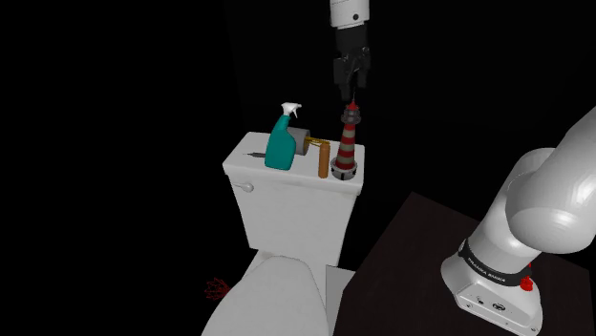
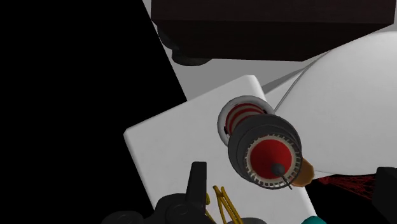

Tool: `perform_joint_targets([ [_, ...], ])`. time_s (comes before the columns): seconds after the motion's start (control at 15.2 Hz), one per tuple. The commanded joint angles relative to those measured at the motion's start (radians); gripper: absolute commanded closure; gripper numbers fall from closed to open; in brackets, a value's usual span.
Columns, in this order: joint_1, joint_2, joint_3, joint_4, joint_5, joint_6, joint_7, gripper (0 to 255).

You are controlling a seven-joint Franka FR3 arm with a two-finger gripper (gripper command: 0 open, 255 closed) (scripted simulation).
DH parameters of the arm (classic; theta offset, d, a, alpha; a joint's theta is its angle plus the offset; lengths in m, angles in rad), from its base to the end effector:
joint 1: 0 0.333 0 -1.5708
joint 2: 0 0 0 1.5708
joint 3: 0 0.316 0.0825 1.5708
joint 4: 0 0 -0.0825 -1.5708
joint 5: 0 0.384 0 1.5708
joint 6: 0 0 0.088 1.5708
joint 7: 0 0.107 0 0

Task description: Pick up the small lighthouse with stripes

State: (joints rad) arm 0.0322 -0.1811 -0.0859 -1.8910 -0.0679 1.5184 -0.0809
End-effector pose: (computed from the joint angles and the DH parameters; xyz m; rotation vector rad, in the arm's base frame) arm 0.4809 -0.0363 0.5652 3.0869 0.0510 -0.3022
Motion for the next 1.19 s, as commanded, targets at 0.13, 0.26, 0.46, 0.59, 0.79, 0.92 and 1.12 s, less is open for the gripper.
perform_joint_targets([
  [0.13,-0.001,-0.001,-0.001,-0.035,0.0,0.034,0.001,0],
  [0.26,-0.001,-0.002,-0.001,-0.036,-0.001,0.035,0.0,255],
  [0.46,-0.001,-0.001,-0.001,-0.036,-0.001,0.035,0.0,255],
  [0.59,-0.001,-0.001,-0.001,-0.036,-0.001,0.035,0.0,255],
  [0.79,-0.001,-0.001,-0.001,-0.035,0.0,0.034,0.001,255],
  [0.92,0.0,0.0,-0.001,-0.007,0.0,0.008,-0.001,255],
  [1.12,0.0,0.005,0.0,0.038,0.0,-0.033,-0.003,255],
])
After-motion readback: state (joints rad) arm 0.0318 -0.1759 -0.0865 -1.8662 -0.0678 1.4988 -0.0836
